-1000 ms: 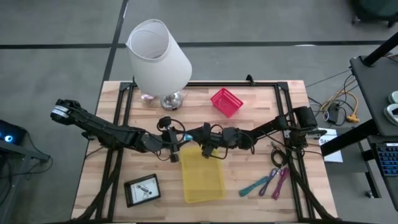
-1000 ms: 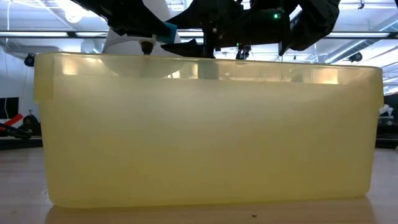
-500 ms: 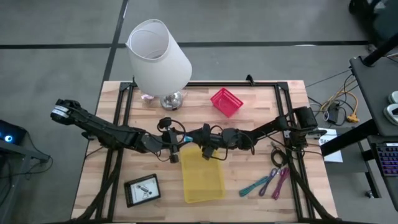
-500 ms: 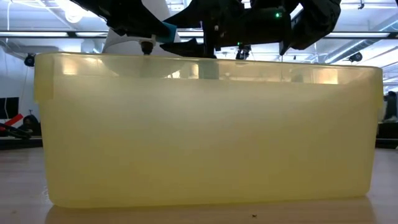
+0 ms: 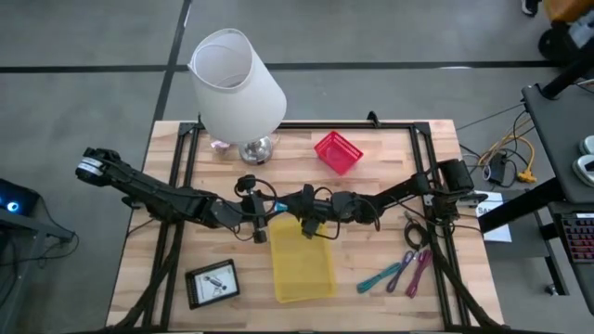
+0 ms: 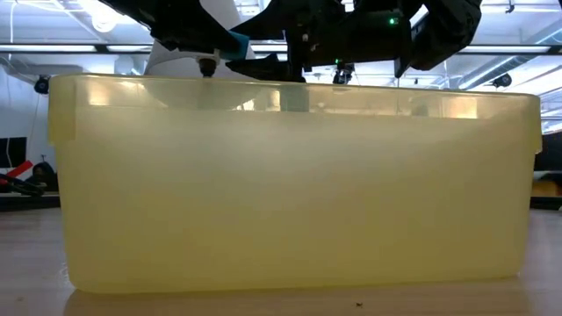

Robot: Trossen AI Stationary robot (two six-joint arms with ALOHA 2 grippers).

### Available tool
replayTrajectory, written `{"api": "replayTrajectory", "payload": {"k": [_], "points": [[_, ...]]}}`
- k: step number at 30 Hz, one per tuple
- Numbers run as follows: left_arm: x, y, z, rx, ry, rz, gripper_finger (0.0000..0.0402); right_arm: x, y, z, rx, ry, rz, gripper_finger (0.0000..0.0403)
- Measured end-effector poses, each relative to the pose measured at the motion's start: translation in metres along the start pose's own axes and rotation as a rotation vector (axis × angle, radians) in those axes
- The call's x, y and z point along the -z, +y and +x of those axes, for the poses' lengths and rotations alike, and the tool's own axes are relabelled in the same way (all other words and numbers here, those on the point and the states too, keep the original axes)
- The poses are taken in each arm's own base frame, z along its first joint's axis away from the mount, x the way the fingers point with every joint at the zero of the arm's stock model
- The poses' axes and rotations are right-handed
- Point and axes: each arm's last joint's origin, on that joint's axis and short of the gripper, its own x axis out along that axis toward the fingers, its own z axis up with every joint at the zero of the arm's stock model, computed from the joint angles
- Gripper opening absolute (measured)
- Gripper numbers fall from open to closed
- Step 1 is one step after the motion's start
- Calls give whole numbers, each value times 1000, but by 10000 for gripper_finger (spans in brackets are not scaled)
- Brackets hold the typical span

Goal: Pick and place items into bin
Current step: Put the blue charger adapter into the red bin

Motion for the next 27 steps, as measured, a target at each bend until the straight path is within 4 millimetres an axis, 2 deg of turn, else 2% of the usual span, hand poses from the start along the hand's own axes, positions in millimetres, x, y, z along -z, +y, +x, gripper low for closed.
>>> {"api": "replayTrajectory", "payload": {"k": [8,15,27], "points": [[0,0,0,0,-3,-20,149,0,-1,0,8,-2,-7,151],[0,0,0,1,-3,17,155,0,-1,0,9,0,3,148],[-3,3,-3,-2,-17,94,158,1,-1,0,17,98,10,147]]}}
